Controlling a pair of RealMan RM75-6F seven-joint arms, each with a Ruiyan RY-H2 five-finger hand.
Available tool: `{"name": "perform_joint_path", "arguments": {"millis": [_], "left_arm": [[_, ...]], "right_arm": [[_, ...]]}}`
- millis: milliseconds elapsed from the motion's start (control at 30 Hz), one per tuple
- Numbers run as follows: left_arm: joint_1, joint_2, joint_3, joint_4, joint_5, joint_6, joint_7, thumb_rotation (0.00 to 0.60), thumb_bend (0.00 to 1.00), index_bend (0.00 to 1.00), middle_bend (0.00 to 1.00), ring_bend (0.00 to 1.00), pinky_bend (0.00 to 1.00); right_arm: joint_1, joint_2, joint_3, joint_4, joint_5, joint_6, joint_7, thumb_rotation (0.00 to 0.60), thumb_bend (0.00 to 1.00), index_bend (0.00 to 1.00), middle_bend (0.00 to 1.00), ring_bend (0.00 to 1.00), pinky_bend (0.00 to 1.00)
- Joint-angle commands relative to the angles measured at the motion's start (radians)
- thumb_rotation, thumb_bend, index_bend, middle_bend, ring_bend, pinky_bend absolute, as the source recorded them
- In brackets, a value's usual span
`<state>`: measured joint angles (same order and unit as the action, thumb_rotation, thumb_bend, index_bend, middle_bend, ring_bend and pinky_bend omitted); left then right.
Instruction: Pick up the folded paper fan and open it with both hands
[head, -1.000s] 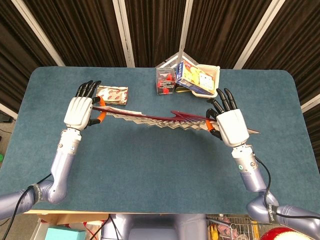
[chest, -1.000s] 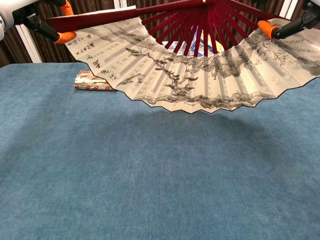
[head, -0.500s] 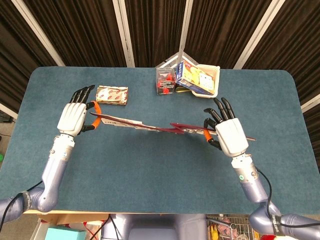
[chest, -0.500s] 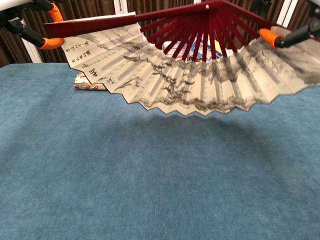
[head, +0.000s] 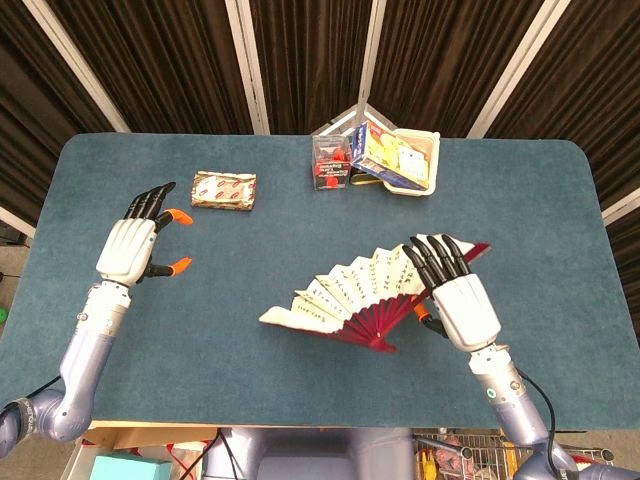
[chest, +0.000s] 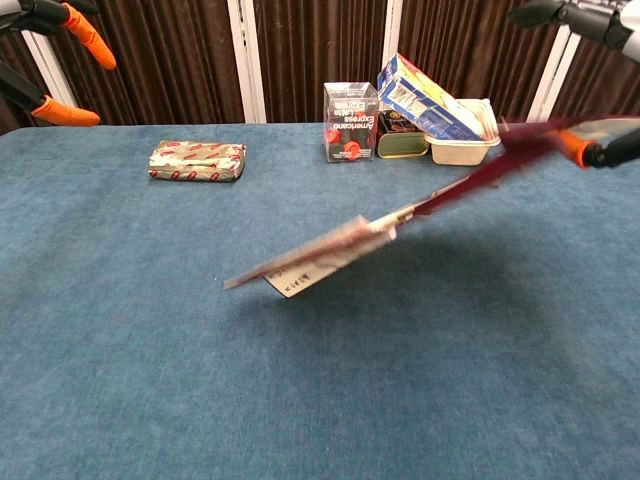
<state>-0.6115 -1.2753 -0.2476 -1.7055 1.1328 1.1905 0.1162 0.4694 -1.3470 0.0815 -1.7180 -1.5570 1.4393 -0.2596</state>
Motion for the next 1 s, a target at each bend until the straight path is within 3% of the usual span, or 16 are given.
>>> {"name": "perform_joint_path", "arguments": {"millis": [33, 167, 300, 533, 1000], "left_arm": [[0.006, 0.007, 0.003, -0.001, 0.008, -0.005, -0.01, 0.6, 0.27, 0.35, 0.0, 0.0, 0.0], [0.011, 0.014, 0.002, -0.001, 0.015, -0.007, -0.02, 0.6, 0.27, 0.32, 0.0, 0.0, 0.0], [0.016, 0.021, 0.0, -0.004, 0.02, -0.004, -0.025, 0.6, 0.27, 0.31, 0.0, 0.0, 0.0], [0.029, 0.041, -0.004, -0.01, 0.029, 0.003, -0.039, 0.6, 0.27, 0.3, 0.0, 0.0, 0.0], [0.066, 0.097, 0.024, -0.025, 0.09, 0.027, -0.03, 0.6, 0.25, 0.24, 0.0, 0.0, 0.0]], "right_arm": [[-0.013, 0.004, -0.017, -0.009, -0.02, -0.003, -0.02, 0.6, 0.37, 0.0, 0.01, 0.0, 0.0], [-0.025, 0.008, -0.03, -0.015, -0.036, -0.009, -0.048, 0.6, 0.35, 0.0, 0.0, 0.0, 0.0], [-0.029, 0.02, -0.037, -0.011, -0.043, -0.024, -0.08, 0.6, 0.27, 0.0, 0.0, 0.0, 0.0], [-0.004, 0.092, -0.055, 0.023, -0.078, -0.107, -0.222, 0.6, 0.2, 0.0, 0.0, 0.0, 0.0], [0.013, 0.2, -0.069, 0.053, -0.041, -0.247, -0.434, 0.6, 0.2, 0.0, 0.0, 0.0, 0.0]]}}
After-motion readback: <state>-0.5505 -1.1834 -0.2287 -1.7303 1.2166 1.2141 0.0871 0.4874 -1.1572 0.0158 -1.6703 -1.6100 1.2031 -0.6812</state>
